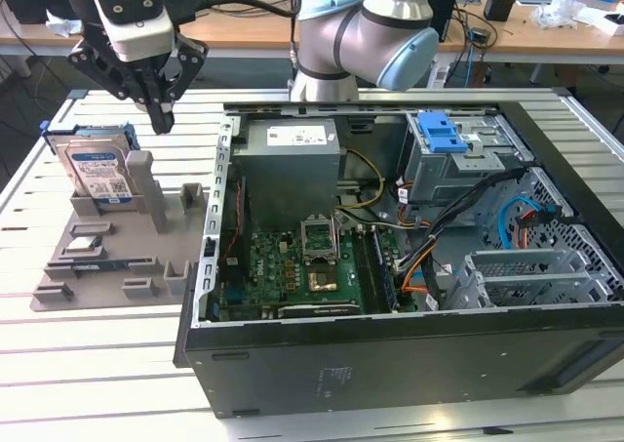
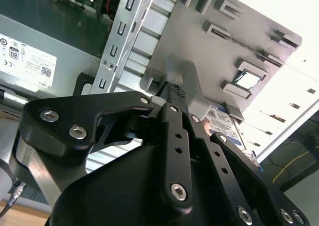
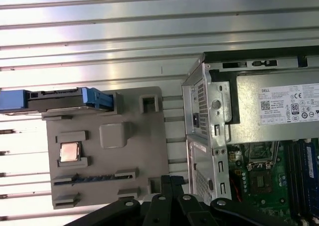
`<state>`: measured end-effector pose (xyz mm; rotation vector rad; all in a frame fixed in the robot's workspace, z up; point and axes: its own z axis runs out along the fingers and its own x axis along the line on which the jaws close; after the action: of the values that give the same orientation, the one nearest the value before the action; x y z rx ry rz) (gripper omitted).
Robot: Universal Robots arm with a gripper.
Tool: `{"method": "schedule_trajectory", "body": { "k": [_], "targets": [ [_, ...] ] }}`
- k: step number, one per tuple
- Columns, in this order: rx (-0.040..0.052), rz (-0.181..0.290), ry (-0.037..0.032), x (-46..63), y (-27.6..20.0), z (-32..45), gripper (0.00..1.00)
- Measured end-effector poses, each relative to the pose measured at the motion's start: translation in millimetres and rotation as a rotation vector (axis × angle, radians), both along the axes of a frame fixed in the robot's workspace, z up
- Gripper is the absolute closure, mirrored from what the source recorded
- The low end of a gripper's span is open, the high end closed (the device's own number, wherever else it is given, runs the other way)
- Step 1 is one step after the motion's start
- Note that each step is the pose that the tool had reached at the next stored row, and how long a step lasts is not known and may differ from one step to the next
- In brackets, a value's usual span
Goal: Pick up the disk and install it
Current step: 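Reach for the disk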
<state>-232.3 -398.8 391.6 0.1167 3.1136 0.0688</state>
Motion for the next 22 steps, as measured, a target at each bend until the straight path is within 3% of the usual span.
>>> {"method": "schedule_trajectory", "body": {
  "k": [22],
  "targets": [
    [0.0, 0.0, 0.0, -36.7, 0.0, -1.1, 0.9]
  ]
}}
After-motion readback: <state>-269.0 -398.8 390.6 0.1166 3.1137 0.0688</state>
